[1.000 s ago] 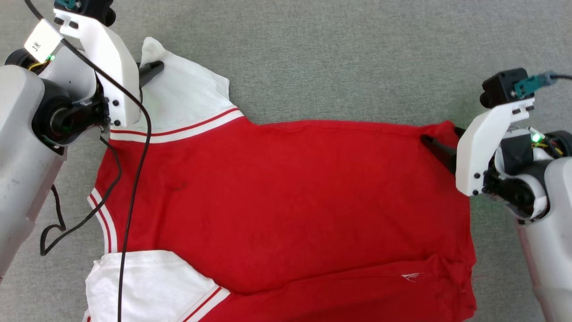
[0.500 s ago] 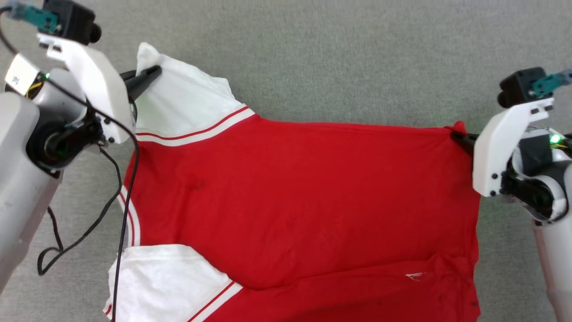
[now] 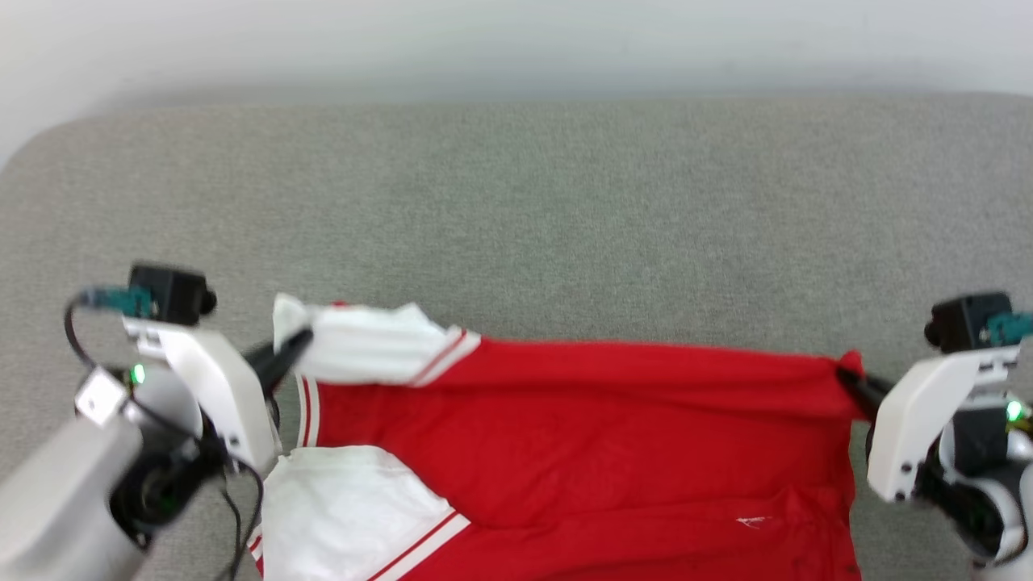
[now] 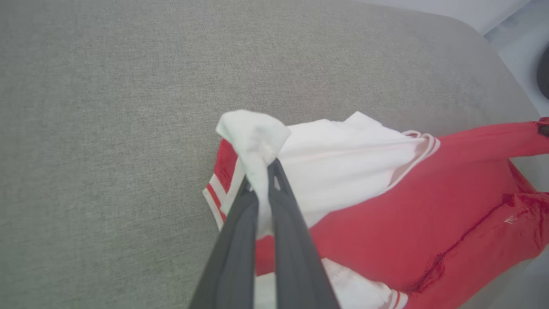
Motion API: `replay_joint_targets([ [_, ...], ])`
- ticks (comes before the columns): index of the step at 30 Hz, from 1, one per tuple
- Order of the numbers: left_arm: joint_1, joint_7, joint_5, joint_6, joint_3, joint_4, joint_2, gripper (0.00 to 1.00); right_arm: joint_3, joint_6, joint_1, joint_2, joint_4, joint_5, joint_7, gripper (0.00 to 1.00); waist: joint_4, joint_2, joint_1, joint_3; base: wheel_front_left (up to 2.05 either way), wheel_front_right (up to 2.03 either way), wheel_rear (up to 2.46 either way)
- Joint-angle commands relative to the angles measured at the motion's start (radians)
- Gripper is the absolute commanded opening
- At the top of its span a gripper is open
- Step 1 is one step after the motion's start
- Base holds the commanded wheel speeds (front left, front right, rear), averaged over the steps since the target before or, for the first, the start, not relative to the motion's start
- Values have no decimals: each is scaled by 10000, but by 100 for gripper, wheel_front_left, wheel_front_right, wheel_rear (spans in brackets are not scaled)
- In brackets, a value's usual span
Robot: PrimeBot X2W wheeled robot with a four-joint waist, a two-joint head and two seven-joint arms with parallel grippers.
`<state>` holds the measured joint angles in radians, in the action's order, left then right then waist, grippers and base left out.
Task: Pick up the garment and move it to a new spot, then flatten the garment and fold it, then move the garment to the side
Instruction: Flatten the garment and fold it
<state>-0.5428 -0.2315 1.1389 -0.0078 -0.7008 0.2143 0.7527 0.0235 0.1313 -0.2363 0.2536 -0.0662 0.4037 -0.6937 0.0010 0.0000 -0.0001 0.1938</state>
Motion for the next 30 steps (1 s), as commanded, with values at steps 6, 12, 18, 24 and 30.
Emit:
replay_joint_targets([
  [6, 1928, 631, -44, 896, -314, -787, 133, 0, 248, -10, 1473, -249, 90, 128, 695, 0, 371, 0, 1, -651, 0, 0, 0],
  [12, 3320, 1044, 387, 1455, -414, -953, -103, 0, 606, -11, 2636, -589, -74, 261, 1263, 0, 548, 0, 1, -927, 0, 0, 0],
  [18, 4174, 1494, 632, 1556, -550, -687, -499, 0, 713, -10, 3405, -988, -289, 283, 1559, 0, 501, 0, 1, -1042, 0, 0, 0],
  [24, 4123, 2101, 441, 1448, -562, -90, -1034, 100, 634, -10, 3738, -1364, -404, 173, 2294, 100, 409, 0, 1, -1064, 0, 0, 0],
  [30, 3920, 3550, -115, 1524, -232, 120, -1359, 100, 642, -10, 3884, -1538, 73, 23, 3591, 100, 325, 0, 1, -1265, 0, 0, 0],
])
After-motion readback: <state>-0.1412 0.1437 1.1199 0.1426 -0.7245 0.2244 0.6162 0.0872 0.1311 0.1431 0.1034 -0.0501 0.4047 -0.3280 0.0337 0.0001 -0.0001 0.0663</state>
